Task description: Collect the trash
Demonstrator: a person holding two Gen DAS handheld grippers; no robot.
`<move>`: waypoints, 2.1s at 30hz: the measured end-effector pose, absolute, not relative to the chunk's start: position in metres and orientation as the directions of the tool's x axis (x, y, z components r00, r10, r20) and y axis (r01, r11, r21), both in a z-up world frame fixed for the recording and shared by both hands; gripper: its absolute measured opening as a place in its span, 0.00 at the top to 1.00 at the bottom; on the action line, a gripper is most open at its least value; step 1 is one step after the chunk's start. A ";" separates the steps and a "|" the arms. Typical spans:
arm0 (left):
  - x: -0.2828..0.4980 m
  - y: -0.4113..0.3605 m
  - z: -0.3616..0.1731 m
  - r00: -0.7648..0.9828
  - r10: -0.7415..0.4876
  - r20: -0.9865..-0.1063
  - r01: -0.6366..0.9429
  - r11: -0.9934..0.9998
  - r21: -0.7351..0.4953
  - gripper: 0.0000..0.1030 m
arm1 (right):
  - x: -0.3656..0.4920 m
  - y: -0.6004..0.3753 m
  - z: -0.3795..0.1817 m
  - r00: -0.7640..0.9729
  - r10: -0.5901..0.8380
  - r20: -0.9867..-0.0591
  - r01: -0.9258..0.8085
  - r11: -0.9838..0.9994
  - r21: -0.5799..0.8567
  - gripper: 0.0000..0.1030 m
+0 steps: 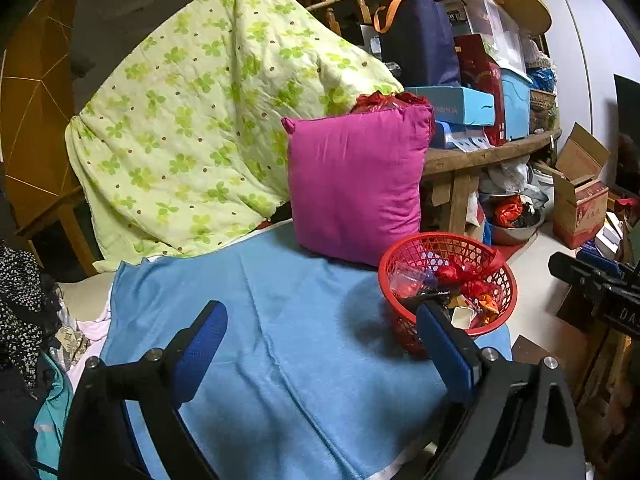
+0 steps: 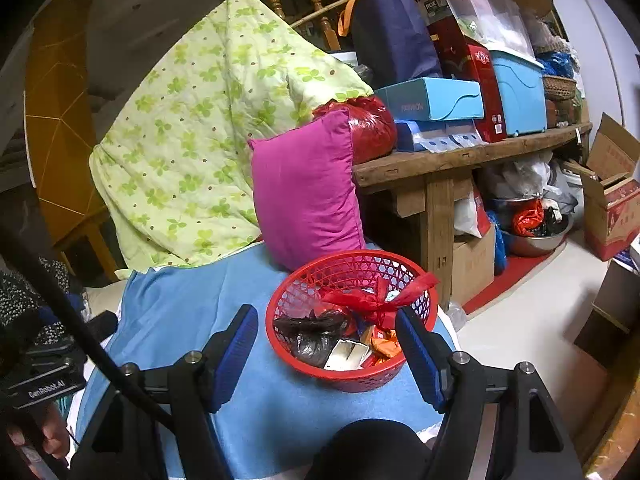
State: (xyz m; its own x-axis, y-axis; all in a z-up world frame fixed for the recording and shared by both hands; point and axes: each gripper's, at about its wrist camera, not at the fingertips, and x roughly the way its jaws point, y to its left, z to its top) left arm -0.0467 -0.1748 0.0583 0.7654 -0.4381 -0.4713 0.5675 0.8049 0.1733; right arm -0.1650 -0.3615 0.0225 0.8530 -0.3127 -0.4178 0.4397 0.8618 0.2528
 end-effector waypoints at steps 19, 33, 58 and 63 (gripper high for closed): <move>-0.059 -0.160 0.070 0.791 -0.407 -0.457 0.524 0.836 0.162 0.07 | -0.180 -0.346 0.024 0.841 -0.350 -0.412 0.464 0.858 0.219 0.28; -0.060 -0.157 0.068 0.810 -0.381 -0.446 0.493 0.854 0.166 0.07 | -0.168 -0.329 0.015 0.830 -0.386 -0.403 0.474 0.868 0.144 0.28; -0.067 -0.158 0.073 0.814 -0.384 -0.435 0.496 0.850 0.178 0.07 | -0.173 -0.329 0.021 0.833 -0.403 -0.380 0.487 0.859 0.156 0.28; -0.067 -0.158 0.073 0.815 -0.383 -0.435 0.496 0.850 0.179 0.07 | -0.174 -0.330 0.020 0.832 -0.403 -0.381 0.487 0.859 0.155 0.28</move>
